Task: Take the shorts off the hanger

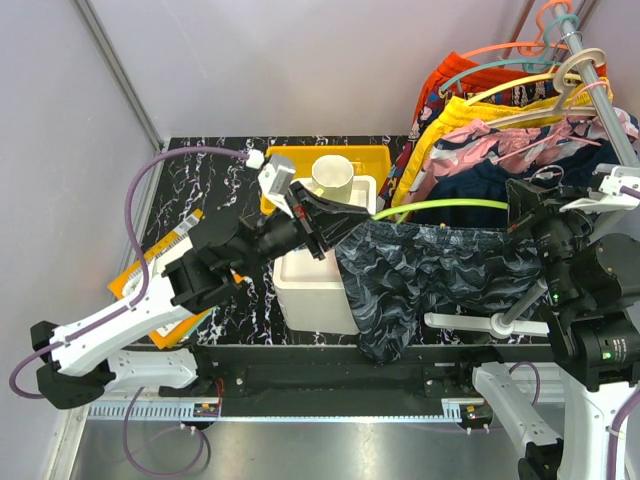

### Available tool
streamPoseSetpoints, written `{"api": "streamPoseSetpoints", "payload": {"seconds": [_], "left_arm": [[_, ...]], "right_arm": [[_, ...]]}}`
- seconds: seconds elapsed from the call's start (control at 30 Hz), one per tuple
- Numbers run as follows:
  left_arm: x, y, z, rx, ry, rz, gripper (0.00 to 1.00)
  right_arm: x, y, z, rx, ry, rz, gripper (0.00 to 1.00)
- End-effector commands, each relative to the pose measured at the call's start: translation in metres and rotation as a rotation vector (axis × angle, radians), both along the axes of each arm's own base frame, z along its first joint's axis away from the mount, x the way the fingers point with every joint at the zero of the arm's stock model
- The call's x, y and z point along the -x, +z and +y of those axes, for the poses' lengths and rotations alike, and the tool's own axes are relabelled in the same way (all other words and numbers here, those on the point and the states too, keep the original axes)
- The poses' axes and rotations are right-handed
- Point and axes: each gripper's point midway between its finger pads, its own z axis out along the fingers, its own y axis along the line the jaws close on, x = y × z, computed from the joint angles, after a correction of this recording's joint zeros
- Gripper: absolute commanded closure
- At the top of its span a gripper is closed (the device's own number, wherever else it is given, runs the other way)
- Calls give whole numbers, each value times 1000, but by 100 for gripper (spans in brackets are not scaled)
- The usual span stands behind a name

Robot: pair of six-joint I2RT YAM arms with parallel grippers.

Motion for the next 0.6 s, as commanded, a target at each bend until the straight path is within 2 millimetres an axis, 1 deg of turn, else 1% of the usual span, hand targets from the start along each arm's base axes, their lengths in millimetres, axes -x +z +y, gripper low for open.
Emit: {"api": "streamPoseSetpoints", "payload": {"seconds": [0.0,0.13,0.17,0.2,0.27,0.3,0.33,0.4,0.47,0.57], "left_arm": [[0,27,34,124,84,-56,100],[1,21,37,116,92,-55,100],[0,17,37,109,96,-54,100],[1,18,41,117,98,-59,100],[1,13,41,109,103,-62,100],[3,16,45,127,102,-73,100],[3,10,45,120,104,-69,100],[3,9,51,128,117,-70,100],[2,5,51,122,122,-68,100],[4,8,43,125,93,-70,100]], "right_arm": [[8,29,-41,-70,-223,-102,100],[9,29,-46,-79,-254,-101,100],[9,30,-47,-79,-259,-103,100],[9,29,-50,-81,-275,-100,100],[10,28,-53,-88,-293,-95,100],[11,28,-57,-93,-314,-95,100],[11,28,-57,-95,-318,-94,100],[12,27,-61,-112,-341,-89,100],[12,27,-61,-121,-343,-89,100],[12,30,-52,-139,-288,-102,100]]}}
